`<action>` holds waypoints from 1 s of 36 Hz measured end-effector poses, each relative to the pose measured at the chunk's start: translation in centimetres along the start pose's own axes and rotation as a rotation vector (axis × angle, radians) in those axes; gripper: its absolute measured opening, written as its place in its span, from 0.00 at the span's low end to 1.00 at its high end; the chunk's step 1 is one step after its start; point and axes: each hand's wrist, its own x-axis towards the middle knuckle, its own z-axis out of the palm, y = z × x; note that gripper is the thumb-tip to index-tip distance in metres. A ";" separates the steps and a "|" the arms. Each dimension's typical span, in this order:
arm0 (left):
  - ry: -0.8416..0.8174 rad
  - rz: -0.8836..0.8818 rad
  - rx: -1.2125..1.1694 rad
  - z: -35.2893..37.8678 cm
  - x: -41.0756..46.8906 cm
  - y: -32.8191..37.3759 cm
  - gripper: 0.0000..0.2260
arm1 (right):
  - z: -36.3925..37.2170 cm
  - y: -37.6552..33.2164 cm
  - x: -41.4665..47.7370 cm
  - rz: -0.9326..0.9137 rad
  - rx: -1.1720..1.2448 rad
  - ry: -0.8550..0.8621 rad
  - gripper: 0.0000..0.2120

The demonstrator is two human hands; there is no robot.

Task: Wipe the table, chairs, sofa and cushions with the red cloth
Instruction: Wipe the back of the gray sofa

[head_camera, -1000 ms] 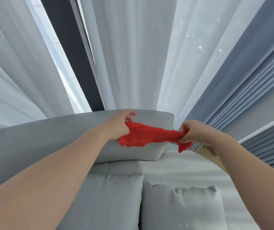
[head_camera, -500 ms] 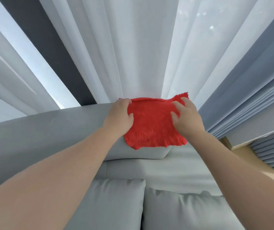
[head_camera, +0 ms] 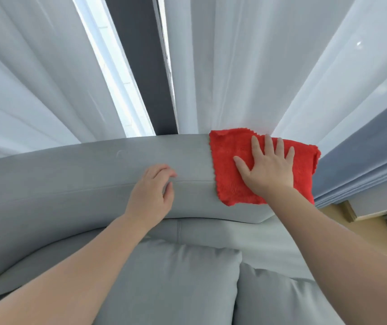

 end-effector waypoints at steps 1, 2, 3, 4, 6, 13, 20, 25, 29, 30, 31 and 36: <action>-0.001 -0.017 0.006 -0.6 -0.8 -0.9 0.10 | 0.0 -0.7 -0.1 -0.017 -0.002 -0.005 0.41; -0.003 -0.024 0.015 -1.0 -1.5 -1.8 0.10 | 0.1 -1.6 -0.2 -0.038 -0.005 -0.008 0.41; -0.003 -0.023 0.023 -1.5 -2.2 -2.6 0.11 | 0.2 -2.4 -0.2 -0.059 -0.010 -0.004 0.40; 0.002 -0.021 0.027 -1.9 -2.7 -3.3 0.11 | 0.2 -3.1 -0.2 -0.072 -0.015 0.002 0.39; 0.027 -0.016 0.021 -2.8 -3.5 -4.4 0.11 | 0.2 -3.9 0.0 -0.074 -0.024 0.011 0.38; 0.048 -0.002 0.012 -4.9 -6.3 -7.7 0.14 | 0.1 -7.4 -0.4 -0.063 -0.036 0.000 0.39; 0.075 -0.035 0.007 -6.7 -8.9 -10.9 0.13 | 0.3 -11.7 -0.1 -0.094 -0.037 -0.008 0.39; 0.081 -0.146 0.007 -7.8 -10.3 -13.0 0.15 | 0.3 -14.7 -0.1 -0.139 -0.039 -0.004 0.39; 0.084 -0.174 -0.013 -8.4 -11.6 -14.1 0.14 | 0.5 -16.1 -0.2 -0.154 -0.051 -0.006 0.39; 0.081 -0.178 -0.010 -8.5 -11.9 -14.4 0.14 | 0.5 -16.2 -0.3 -0.153 -0.054 -0.007 0.39; 0.078 -0.184 -0.006 -8.6 -12.2 -14.7 0.14 | 0.5 -16.2 -0.3 -0.151 -0.056 -0.006 0.39; 0.085 -0.211 -0.018 -8.9 -12.8 -15.8 0.14 | 0.2 -18.0 -0.5 -0.158 -0.060 -0.007 0.39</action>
